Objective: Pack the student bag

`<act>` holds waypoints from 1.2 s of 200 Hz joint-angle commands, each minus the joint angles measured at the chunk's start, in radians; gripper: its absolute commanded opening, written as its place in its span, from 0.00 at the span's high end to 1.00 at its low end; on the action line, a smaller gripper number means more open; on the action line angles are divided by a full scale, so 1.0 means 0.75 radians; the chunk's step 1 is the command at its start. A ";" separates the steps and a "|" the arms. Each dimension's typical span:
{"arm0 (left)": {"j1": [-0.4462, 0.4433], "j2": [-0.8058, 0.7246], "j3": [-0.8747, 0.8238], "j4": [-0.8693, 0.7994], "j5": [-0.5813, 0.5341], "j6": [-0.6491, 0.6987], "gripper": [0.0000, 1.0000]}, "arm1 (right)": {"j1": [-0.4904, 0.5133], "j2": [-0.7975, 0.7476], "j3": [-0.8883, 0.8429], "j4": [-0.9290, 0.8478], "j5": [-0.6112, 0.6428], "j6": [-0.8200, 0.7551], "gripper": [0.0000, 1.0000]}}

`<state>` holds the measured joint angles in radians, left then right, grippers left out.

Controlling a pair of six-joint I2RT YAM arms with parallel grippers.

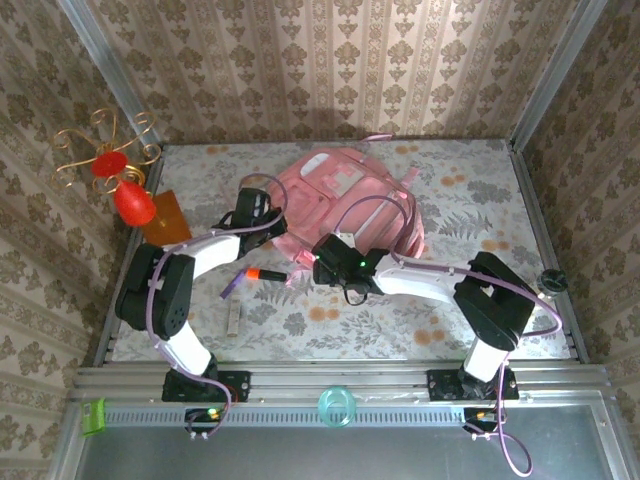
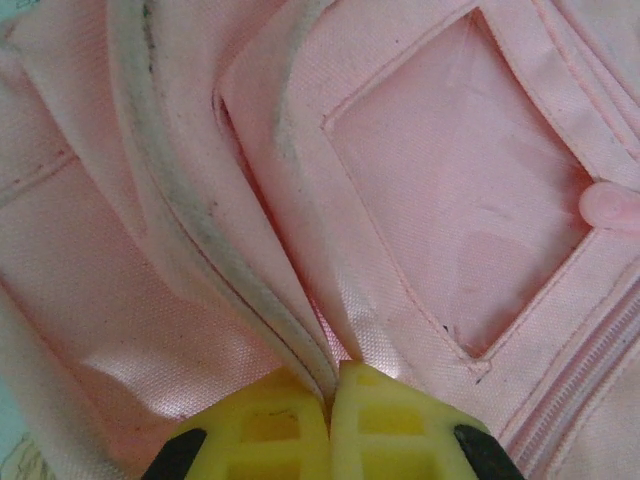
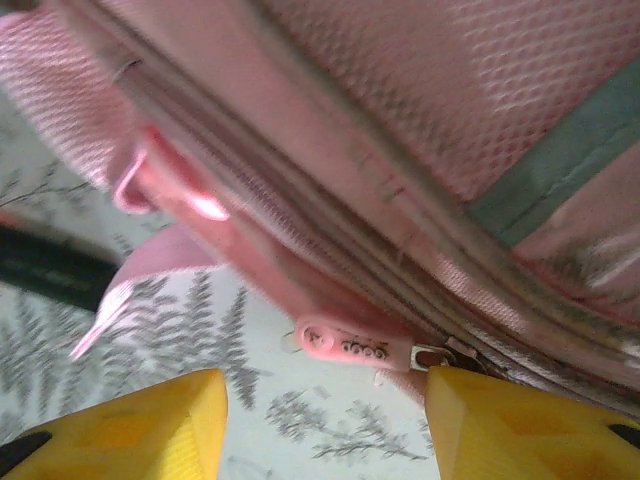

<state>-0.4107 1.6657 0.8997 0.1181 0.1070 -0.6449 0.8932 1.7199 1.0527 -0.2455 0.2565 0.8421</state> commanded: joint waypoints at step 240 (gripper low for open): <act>-0.042 -0.070 -0.046 0.006 -0.012 0.007 1.00 | -0.078 -0.082 -0.146 -0.056 0.022 0.105 0.72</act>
<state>-0.4324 1.6405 0.8753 0.1192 0.0998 -0.6582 0.8425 1.6817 0.9504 -0.2276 0.3447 0.9314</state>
